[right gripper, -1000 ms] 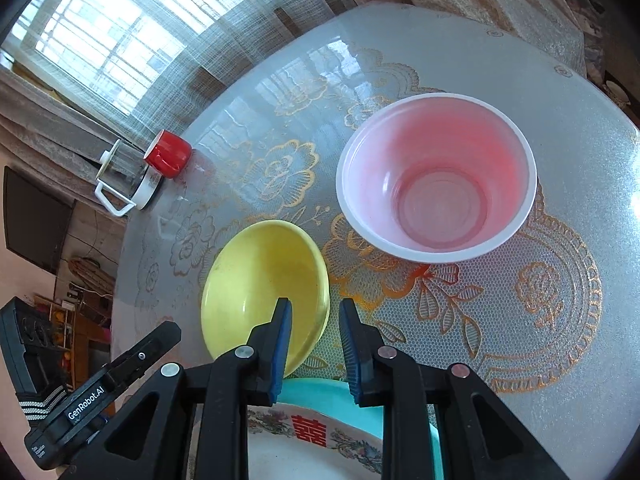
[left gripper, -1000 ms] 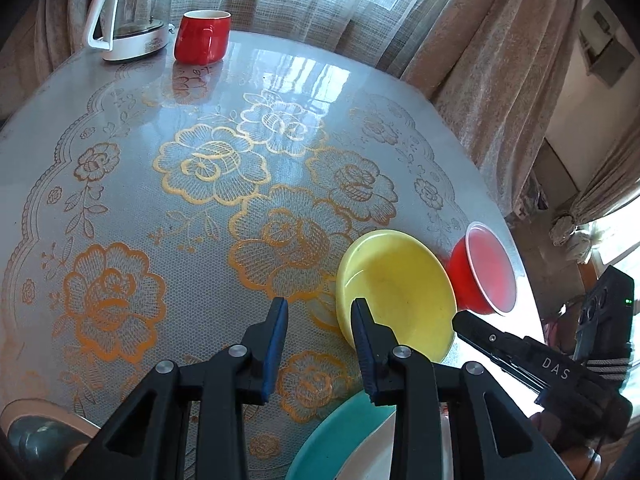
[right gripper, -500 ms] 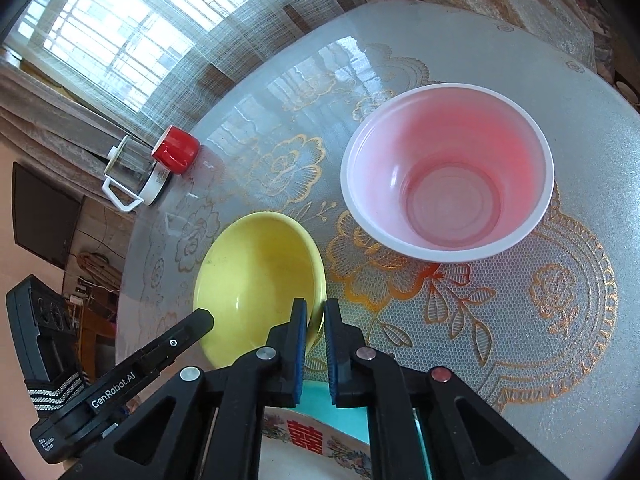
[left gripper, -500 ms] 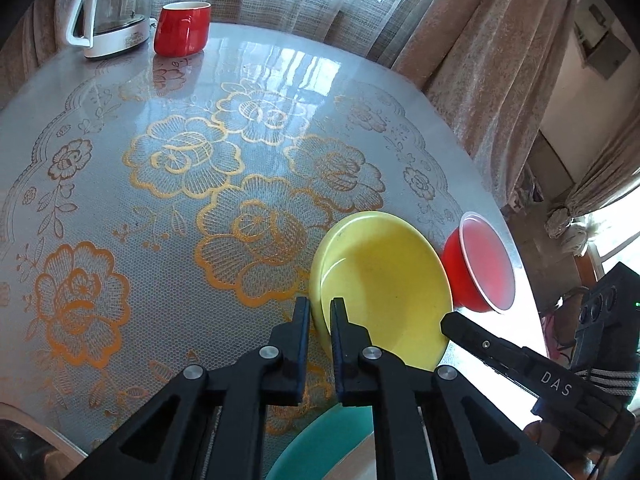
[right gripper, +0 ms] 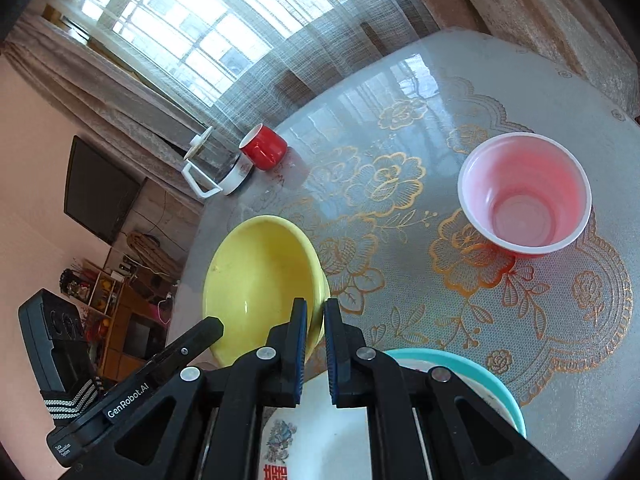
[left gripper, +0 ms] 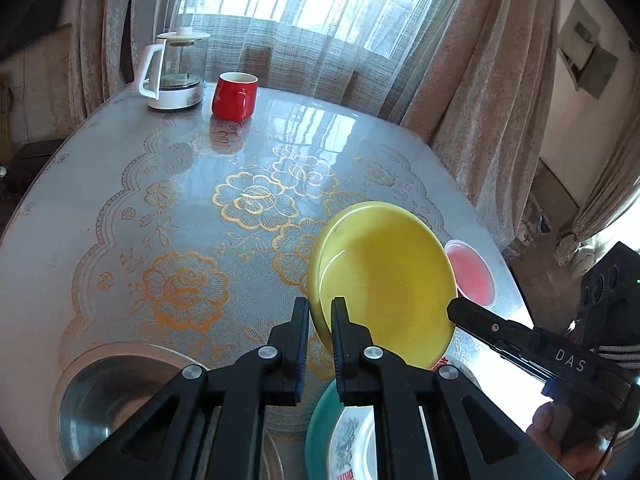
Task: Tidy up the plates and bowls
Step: 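Lift the yellow bowl and lower it into the steel bowl, open left gripper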
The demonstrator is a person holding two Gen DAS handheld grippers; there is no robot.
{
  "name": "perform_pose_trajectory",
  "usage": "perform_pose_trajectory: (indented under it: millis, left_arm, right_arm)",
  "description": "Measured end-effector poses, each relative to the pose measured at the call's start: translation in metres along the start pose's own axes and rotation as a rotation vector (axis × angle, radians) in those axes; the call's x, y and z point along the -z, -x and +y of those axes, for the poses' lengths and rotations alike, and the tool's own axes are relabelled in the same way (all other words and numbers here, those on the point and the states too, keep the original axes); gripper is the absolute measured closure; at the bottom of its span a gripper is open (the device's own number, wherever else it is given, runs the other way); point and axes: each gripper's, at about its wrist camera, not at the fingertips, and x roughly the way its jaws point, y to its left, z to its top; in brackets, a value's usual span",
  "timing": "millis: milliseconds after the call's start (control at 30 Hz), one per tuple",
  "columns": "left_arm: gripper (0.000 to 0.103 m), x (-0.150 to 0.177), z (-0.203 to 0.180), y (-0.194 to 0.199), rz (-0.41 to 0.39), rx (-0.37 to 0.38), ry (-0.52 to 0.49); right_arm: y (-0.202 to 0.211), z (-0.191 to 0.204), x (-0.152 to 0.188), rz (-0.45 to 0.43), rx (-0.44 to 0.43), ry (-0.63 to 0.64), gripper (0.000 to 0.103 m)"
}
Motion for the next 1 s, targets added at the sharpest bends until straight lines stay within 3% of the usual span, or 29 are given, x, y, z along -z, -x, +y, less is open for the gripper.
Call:
perform_pose_trajectory:
  millis: [467,700,1000]
  left_arm:
    - [0.092,0.073,0.089,0.092,-0.087,-0.082,0.096]
    - [0.092,0.106,0.121,0.09,-0.047,-0.121,0.161]
    - [0.092,0.124,0.137,0.075,0.008,-0.149,0.198]
  right_arm:
    - [-0.022,0.086,0.078,0.148,-0.112,0.195,0.095]
    - [-0.049,0.099,0.106,0.223,-0.091,0.222,0.094]
    - [-0.072,0.106,0.128,0.295,-0.017,0.287,0.094]
